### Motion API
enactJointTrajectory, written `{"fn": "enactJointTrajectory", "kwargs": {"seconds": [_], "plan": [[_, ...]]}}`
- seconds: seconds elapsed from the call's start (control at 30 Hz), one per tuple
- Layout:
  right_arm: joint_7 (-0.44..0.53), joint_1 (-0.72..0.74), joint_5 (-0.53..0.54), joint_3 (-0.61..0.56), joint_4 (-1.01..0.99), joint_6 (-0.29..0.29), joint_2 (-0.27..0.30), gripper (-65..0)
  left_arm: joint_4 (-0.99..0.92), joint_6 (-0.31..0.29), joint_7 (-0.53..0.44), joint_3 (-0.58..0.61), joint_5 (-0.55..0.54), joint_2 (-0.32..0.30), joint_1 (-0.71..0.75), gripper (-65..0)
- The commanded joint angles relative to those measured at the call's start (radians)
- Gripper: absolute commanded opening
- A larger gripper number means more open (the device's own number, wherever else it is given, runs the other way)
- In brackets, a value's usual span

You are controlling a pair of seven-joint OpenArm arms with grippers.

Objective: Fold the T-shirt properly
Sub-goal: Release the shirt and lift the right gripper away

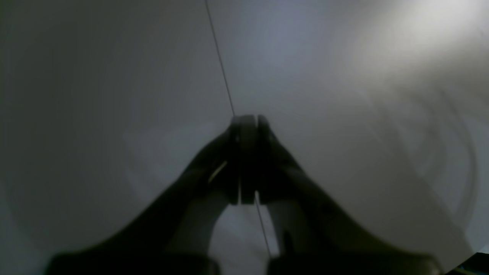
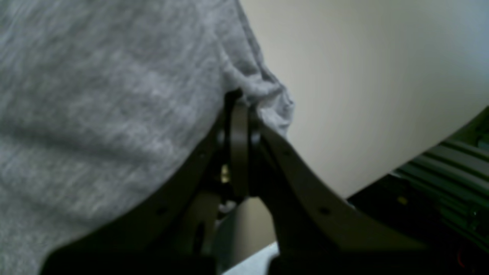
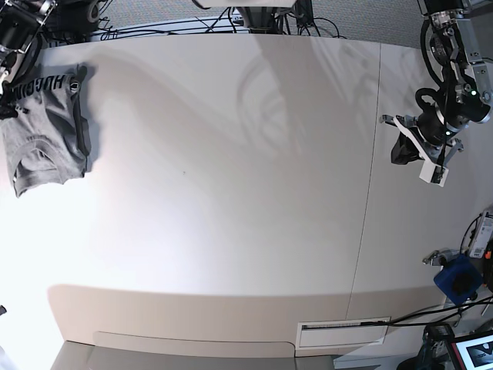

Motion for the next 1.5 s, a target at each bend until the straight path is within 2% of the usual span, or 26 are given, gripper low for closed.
{"fn": "enactJointTrajectory", "kwargs": {"seconds": [0.0, 0.23, 0.3, 0.5, 0.6, 0.77, 0.9, 1.03, 1.1, 1.17, 1.27, 1.37, 1.47], "plan": [[-0.069, -0.013, -0.005, 0.002, 0.006, 0.013, 0.003, -65.0, 0.013, -0.004, -0.018, -0.007, -0.011, -0.014, -0.008, -65.0], [-0.116, -0.013, -0.005, 0.002, 0.080, 0.001, 0.003, -65.0, 0.013, -0.004, -0.017, -0.007, -0.011, -0.014, -0.008, -65.0], [-0.089, -0.013, -0.005, 0.002, 0.089, -0.001, 0.003, -65.0, 0.013, -0.004, -0.018, -0.007, -0.010, -0.014, -0.008, -65.0], [0.042, -0.004, -0.064, 0.002, 0.138, -0.075, 0.020, -65.0, 0.013, -0.004, -0.018, -0.007, -0.014, -0.014, -0.008, -65.0], [0.118, -0.005, -0.100, 0.002, 0.204, -0.087, 0.027, -65.0, 0.013, -0.005, -0.024, -0.007, -0.014, -0.014, -0.008, -65.0], [0.172, -0.005, -0.109, 0.002, 0.370, -0.122, 0.023, -65.0, 0.013, -0.047, -0.026, -0.007, -0.014, -0.014, -0.007, -65.0], [0.178, -0.015, -0.105, 0.002, 0.536, -0.121, -0.011, -65.0, 0.013, -0.047, -0.025, -0.007, -0.031, -0.014, -0.004, -65.0], [0.159, -0.084, -0.105, 0.002, 0.702, -0.120, -0.093, -65.0, 0.013, -0.057, -0.024, -0.007, -0.082, -0.011, 0.029, -65.0], [0.159, -0.149, -0.105, 0.002, 0.784, -0.106, -0.150, -65.0, 0.013, -0.069, -0.006, -0.007, -0.092, -0.011, 0.051, -65.0], [0.160, -0.229, -0.105, 0.002, 0.866, -0.053, -0.208, -65.0, 0.013, -0.107, 0.028, -0.008, -0.109, -0.011, 0.072, -65.0], [0.148, -0.366, -0.082, 0.002, 0.982, 0.028, -0.274, -65.0, 0.013, -0.117, 0.090, -0.008, -0.150, -0.013, 0.106, -65.0], [0.068, -0.500, -0.031, 0.002, 1.059, 0.083, -0.293, -65.0, 0.013, -0.175, 0.175, -0.007, -0.207, -0.019, 0.153, -65.0], [-0.039, -0.602, -0.011, 0.002, 1.065, 0.137, -0.293, -65.0, 0.004, -0.204, 0.242, -0.007, -0.282, -0.039, 0.213, -65.0]]}}
